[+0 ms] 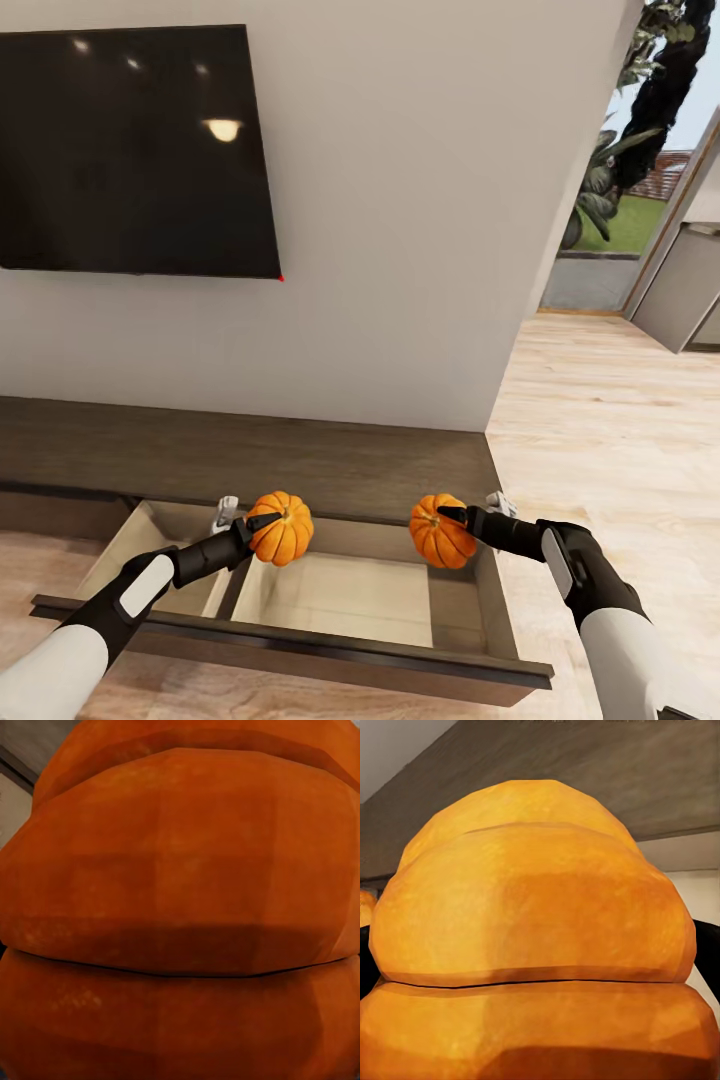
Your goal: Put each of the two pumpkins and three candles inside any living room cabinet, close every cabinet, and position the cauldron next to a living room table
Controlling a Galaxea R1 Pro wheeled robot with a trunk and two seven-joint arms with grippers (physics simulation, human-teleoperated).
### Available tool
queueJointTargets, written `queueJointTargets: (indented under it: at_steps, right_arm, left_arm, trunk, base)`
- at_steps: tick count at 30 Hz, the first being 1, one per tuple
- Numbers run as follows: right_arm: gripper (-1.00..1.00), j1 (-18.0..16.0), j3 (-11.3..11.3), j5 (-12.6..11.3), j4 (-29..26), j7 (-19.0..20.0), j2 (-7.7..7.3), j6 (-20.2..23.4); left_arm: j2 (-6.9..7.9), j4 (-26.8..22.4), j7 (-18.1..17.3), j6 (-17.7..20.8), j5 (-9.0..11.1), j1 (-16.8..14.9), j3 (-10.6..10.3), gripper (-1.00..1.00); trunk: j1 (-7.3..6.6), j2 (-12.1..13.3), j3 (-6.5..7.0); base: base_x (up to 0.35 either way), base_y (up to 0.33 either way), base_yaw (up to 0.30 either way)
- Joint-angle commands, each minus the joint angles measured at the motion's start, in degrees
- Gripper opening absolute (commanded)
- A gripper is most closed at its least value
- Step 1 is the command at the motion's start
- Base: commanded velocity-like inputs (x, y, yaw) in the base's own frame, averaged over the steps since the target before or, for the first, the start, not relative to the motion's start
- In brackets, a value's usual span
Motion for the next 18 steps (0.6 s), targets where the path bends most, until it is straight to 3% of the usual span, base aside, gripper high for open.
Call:
queueJointTargets:
  at_steps: [1,16,18]
  right_arm:
    - [-1.00,0.00,0.00,-0.05,0.00,-0.03,0.00,0.01]
    - [-1.00,0.00,0.00,-0.17,0.08,-0.09,0.00,0.01]
    - [-1.00,0.00,0.00,0.18,2.35,-0.03,0.04,-1.16]
  left_arm:
    - [0.00,0.01,-0.02,0.02,0.05,0.00,0.01,-1.00]
    - [0.00,0.13,-0.02,0.02,0.05,0.00,0.02,-1.00]
    - [-0.15,0.04,-0.02,0.02,0.05,0.00,-0.06,-1.00]
  trunk:
    - [0.00,0.00,0.00]
    - [0.00,0.00,0.00]
    - [0.00,0.00,0.02]
  base:
    - [0.000,0.000,0.000]
    - [0.000,0.000,0.000]
    - [0.188,0.000,-0.019]
